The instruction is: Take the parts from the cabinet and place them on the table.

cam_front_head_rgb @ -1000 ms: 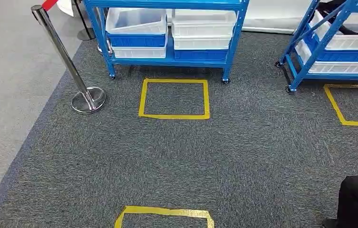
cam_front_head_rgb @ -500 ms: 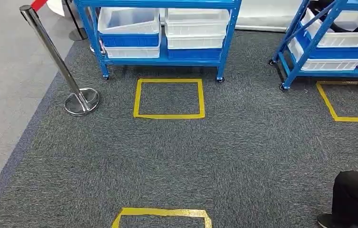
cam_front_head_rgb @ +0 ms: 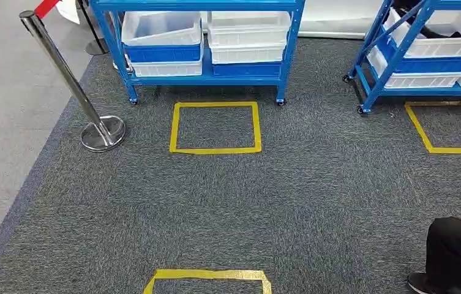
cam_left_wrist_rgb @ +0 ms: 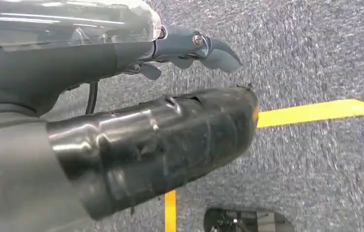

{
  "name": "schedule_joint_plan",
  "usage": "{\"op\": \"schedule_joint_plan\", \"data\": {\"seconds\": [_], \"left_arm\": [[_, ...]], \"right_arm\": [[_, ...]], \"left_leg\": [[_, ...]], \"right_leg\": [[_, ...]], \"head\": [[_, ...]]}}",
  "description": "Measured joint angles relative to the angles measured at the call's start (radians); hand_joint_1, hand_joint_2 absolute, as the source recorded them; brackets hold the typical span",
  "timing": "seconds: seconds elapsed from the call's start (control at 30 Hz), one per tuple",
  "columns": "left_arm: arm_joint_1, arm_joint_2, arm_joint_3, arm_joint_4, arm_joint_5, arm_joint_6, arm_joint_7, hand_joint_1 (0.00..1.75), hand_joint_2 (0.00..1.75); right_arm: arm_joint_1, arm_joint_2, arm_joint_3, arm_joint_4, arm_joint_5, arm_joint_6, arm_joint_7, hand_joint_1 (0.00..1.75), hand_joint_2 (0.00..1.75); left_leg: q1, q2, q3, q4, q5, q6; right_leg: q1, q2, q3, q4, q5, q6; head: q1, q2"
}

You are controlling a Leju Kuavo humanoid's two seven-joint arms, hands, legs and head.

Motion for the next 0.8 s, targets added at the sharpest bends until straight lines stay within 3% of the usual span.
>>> {"op": "schedule_joint_plan", "data": {"seconds": [0.07, 0.17, 0.2, 0.23, 0.27, 0.33, 0.37, 0.4, 0.5, 0.53, 0.57, 0.6, 0.67, 0.7, 0.73, 0.77, 0.8], "left_arm": [[0.001, 0.000, 0.001, 0.000, -0.001, 0.001, 0.000, 0.00, 0.00], [0.002, 0.000, 0.003, 0.000, -0.003, 0.001, 0.000, 0.00, 0.00], [0.003, 0.000, 0.004, 0.000, -0.003, 0.001, 0.001, 0.00, 0.00], [0.003, 0.000, 0.006, 0.000, -0.003, 0.001, 0.002, 0.00, 0.00], [0.003, 0.000, 0.006, 0.000, -0.003, 0.002, 0.002, 0.00, 0.00], [0.003, 0.000, 0.007, 0.000, -0.003, 0.002, 0.003, 0.00, 0.00], [0.003, 0.003, 0.008, 0.000, -0.003, 0.002, 0.003, 0.00, 0.00], [0.003, 0.004, 0.008, 0.000, -0.003, 0.002, 0.005, 0.00, 0.00], [0.002, 0.004, 0.008, 0.000, -0.003, 0.002, 0.006, 0.00, 0.00], [0.003, 0.003, 0.008, 0.000, -0.003, 0.002, 0.007, 0.00, 0.00], [0.004, 0.003, 0.008, 0.000, -0.003, 0.003, 0.009, 0.00, 0.00], [0.003, 0.003, 0.008, 0.000, -0.003, 0.003, 0.009, 0.00, 0.00], [0.002, 0.003, 0.008, 0.000, -0.006, 0.003, 0.009, 0.00, 0.00], [0.002, 0.003, 0.008, 0.000, -0.006, 0.003, 0.010, 0.00, 0.00], [0.002, 0.003, 0.008, 0.000, -0.006, 0.003, 0.011, 0.00, 0.00], [0.002, 0.003, 0.008, 0.000, -0.008, 0.003, 0.012, 0.00, 0.00], [0.003, 0.003, 0.008, 0.000, -0.008, 0.002, 0.012, 0.00, 0.00]], "right_arm": [[0.001, 0.001, 0.000, 0.000, 0.002, 0.000, 0.000, 0.00, 0.00], [0.001, 0.002, 0.000, 0.000, 0.005, 0.006, -0.001, 0.00, 0.00], [0.002, 0.002, 0.000, 0.000, 0.005, 0.007, -0.001, 0.00, 0.00], [0.002, 0.002, 0.000, 0.000, 0.005, 0.010, -0.001, 0.00, 0.00], [0.002, 0.002, 0.000, 0.000, 0.005, 0.011, -0.002, 0.00, 0.00], [0.001, 0.002, 0.000, 0.000, 0.005, 0.014, -0.004, 0.00, 0.00], [0.003, 0.006, 0.000, 0.000, 0.005, 0.015, -0.006, 0.00, 0.00], [0.002, 0.008, 0.000, 0.000, 0.005, 0.015, -0.008, 0.00, 0.00], [0.003, 0.009, 0.000, 0.000, 0.005, 0.016, -0.011, 0.00, 0.00], [0.001, 0.010, 0.000, 0.000, 0.006, 0.016, -0.012, 0.00, 0.00], [0.004, 0.010, 0.000, 0.000, 0.007, 0.016, -0.013, 0.00, 0.00], [0.004, 0.010, 0.000, 0.000, 0.008, 0.016, -0.013, 0.00, 0.00], [0.005, 0.010, 0.000, 0.000, 0.008, 0.016, -0.013, 0.00, 0.00], [0.005, 0.010, 0.000, 0.000, 0.008, 0.016, -0.013, 0.00, 0.00], [0.005, 0.010, 0.000, 0.000, 0.008, 0.017, -0.013, 0.00, 0.00], [0.006, 0.010, 0.000, 0.000, 0.008, 0.017, -0.013, 0.00, 0.00], [0.007, 0.010, 0.000, 0.000, 0.008, 0.017, -0.013, 0.00, 0.00]], "left_leg": [[0.005, -0.004, -0.017, 0.043, -0.035, -0.006], [0.005, -0.005, -0.127, 0.269, -0.142, -0.012], [0.005, -0.005, -0.151, 0.316, -0.149, -0.013], [0.005, -0.005, -0.154, 0.316, -0.131, -0.012], [0.005, -0.005, -0.134, 0.266, -0.092, -0.008], [0.002, -0.006, -0.052, 0.092, 0.001, 0.007], [-0.003, -0.007, -0.030, 0.035, 0.006, 0.019], [-0.006, -0.007, -0.022, 0.014, 0.002, 0.019], [-0.012, -0.008, -0.021, 0.014, 0.004, 0.024], [0.002, -0.007, -0.011, -0.003, 0.013, 0.034], [0.000, -0.005, -0.006, -0.010, 0.015, 0.036], [0.001, -0.003, -0.006, -0.010, 0.015, 0.045], [-0.001, -0.002, -0.007, -0.010, 0.014, 0.046], [-0.001, -0.002, -0.007, -0.009, 0.012, 0.046], [0.000, -0.002, -0.005, -0.009, 0.011, 0.045], [0.000, -0.002, -0.002, -0.009, 0.008, 0.042], [0.001, -0.004, 0.002, -0.007, 0.006, 0.039]], "right_leg": [[-0.005, -0.002, 0.006, -0.011, 0.005, -0.017], [0.000, -0.001, 0.004, -0.009, 0.003, -0.028], [0.003, -0.001, 0.005, -0.008, 0.002, -0.029], [0.005, 0.001, 0.005, -0.006, 0.000, -0.031], [0.007, 0.003, 0.007, -0.003, -0.002, -0.032], [0.010, 0.007, 0.015, -0.002, -0.007, -0.028], [0.009, 0.007, 0.015, -0.002, -0.008, -0.027], [0.017, 0.007, 0.011, 0.004, -0.012, -0.020], [0.009, 0.006, 0.014, -0.004, -0.008, -0.003], [0.014, 0.006, 0.016, -0.001, -0.013, 0.003], [0.010, 0.004, 0.011, 0.018, -0.027, 0.009], [0.006, 0.004, -0.016, 0.071, -0.063, 0.013], [0.000, 0.004, -0.094, 0.226, -0.135, 0.020], [-0.002, 0.004, -0.127, 0.284, -0.149, 0.023], [-0.005, 0.004, -0.135, 0.294, -0.136, 0.025], [-0.008, 0.003, -0.120, 0.257, -0.099, 0.026], [-0.011, 0.003, -0.086, 0.185, -0.052, 0.026]], "head": [[-0.001, 0.000], [-0.002, 0.000], [-0.002, 0.000], [-0.002, 0.000], [-0.002, 0.000], [-0.002, 0.000], [-0.001, 0.000], [-0.002, 0.000], [-0.001, 0.000], [-0.003, 0.000], [0.000, 0.000], [0.003, 0.000], [0.003, 0.000], [0.003, 0.000], [0.003, 0.000], [0.003, 0.000], [0.003, 0.000]]}}
